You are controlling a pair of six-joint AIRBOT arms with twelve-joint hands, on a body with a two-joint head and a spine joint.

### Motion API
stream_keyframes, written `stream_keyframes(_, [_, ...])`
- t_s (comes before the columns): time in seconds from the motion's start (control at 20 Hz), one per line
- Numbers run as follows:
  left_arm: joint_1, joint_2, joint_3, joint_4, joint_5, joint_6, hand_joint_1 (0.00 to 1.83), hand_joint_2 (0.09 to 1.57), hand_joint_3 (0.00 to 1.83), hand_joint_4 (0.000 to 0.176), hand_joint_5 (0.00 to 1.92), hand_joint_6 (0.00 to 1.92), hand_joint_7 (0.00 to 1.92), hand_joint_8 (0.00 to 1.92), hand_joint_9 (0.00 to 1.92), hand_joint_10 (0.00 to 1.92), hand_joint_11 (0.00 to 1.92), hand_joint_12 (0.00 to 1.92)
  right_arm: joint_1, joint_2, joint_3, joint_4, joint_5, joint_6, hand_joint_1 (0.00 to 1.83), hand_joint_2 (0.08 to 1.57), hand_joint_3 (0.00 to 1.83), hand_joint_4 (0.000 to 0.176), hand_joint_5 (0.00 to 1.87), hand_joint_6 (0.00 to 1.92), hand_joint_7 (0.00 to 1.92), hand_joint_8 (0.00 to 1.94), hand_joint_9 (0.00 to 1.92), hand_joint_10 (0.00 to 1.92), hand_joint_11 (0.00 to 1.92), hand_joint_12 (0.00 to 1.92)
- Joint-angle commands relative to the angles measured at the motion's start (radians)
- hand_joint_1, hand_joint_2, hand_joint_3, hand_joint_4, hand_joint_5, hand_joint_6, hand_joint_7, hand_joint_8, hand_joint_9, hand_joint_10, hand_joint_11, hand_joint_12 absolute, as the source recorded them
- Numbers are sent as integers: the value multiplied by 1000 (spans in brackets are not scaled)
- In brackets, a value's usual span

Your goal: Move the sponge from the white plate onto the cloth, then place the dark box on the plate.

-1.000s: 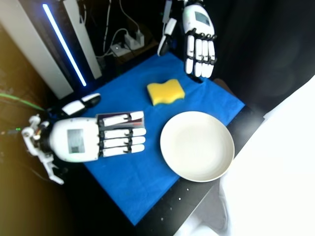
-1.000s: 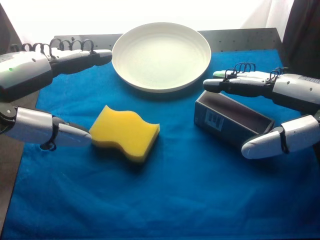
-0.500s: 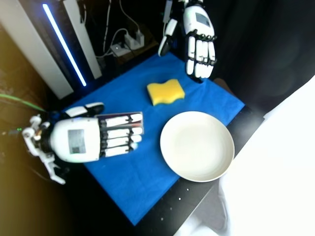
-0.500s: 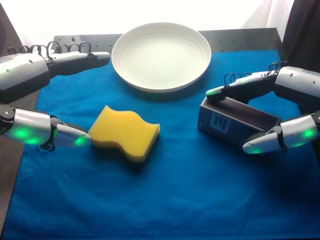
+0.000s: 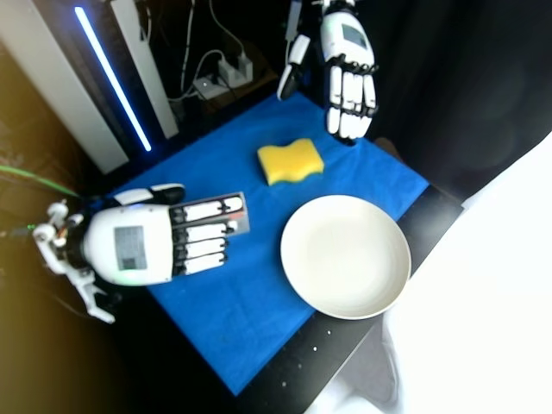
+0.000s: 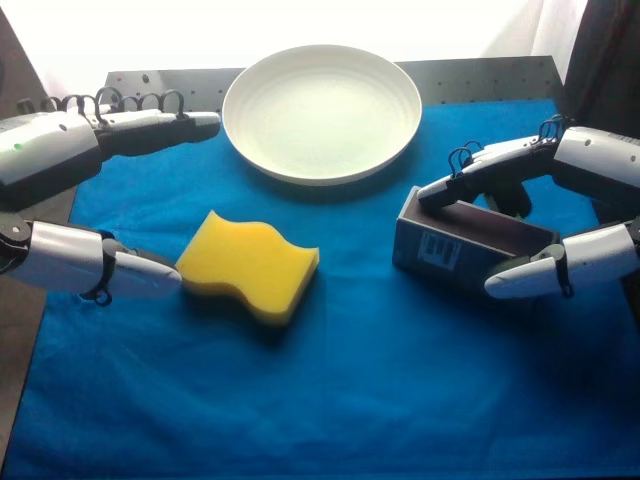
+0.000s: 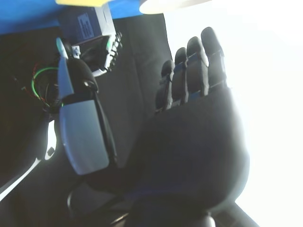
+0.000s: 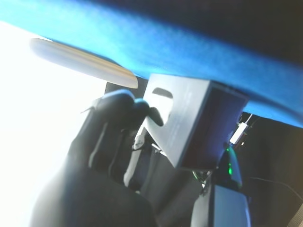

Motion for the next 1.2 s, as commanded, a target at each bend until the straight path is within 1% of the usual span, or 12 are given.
stream_keyframes(0.0, [-1,-5,2,-29,-116,-2,761,947,0,61,154,7,250,9,262,12,0,623,6,-2,3,2,46,-5,1130,1183,3,0,825,1225,706,1495,754,1758,744,1921])
stream_keyframes(0.15, [7,-6,2,-38,-122,-2,759,958,2,62,156,0,234,2,280,7,0,608,6,-1,3,-2,47,-5,1333,1085,0,24,538,1651,647,1846,801,1919,869,1921])
stream_keyframes(0.25, [10,-6,2,-40,-124,-2,766,960,3,58,171,3,230,1,288,5,0,625,6,0,3,-3,47,-5,1385,1156,8,0,518,1655,640,1797,813,1896,902,1921])
stream_keyframes(0.55, [18,-7,2,-49,-132,-3,768,974,3,58,189,2,254,2,308,5,0,648,8,4,3,-7,48,-5,1429,1157,0,23,565,1769,733,1823,900,1871,957,1921])
stream_keyframes(0.65, [20,-7,1,-52,-134,-3,749,973,0,69,208,2,252,0,321,5,0,718,17,4,3,-18,48,-5,1430,1154,0,82,564,1768,736,1845,870,1863,899,1921])
stream_keyframes(0.75, [21,-7,1,-53,-135,-3,761,974,0,60,200,1,243,0,318,2,0,694,25,4,2,-26,50,-5,1416,1154,0,90,571,1763,717,1839,840,1858,865,1921])
stream_keyframes(0.8, [22,-7,1,-54,-136,-3,769,977,2,53,200,1,242,0,317,1,0,688,31,4,1,-31,54,-5,1421,1144,0,65,580,1717,695,1815,813,1855,850,1921])
stream_keyframes(0.9, [27,-8,1,-59,-141,-3,789,967,0,47,213,4,255,1,334,5,0,736,49,4,-4,-38,79,-5,1322,1160,2,134,574,1754,745,1910,910,1920,986,1921])
stream_keyframes(0.95, [28,-8,1,-60,-143,-3,789,967,0,47,213,4,255,1,334,5,0,736,55,4,-4,-38,88,-5,1322,1160,2,134,574,1754,745,1910,910,1920,986,1921])
stream_keyframes(1.0, [29,-8,1,-61,-145,-3,794,967,0,24,219,4,259,1,346,7,0,796,68,8,-4,-39,96,-5,1337,1182,4,84,634,1746,823,1935,1041,1921,1128,1921])
stream_keyframes(1.05, [29,-8,1,-62,-146,-3,795,967,0,18,220,3,259,1,349,8,0,809,84,13,-3,-43,98,-5,1340,1187,3,68,649,1742,845,1940,1079,1921,1166,1921])
stream_keyframes(1.15, [29,-10,1,-63,-153,-3,778,970,1,12,216,0,251,0,349,4,0,764,115,21,2,-44,103,-5,1381,1134,0,49,692,1416,891,1324,963,1627,926,1829])
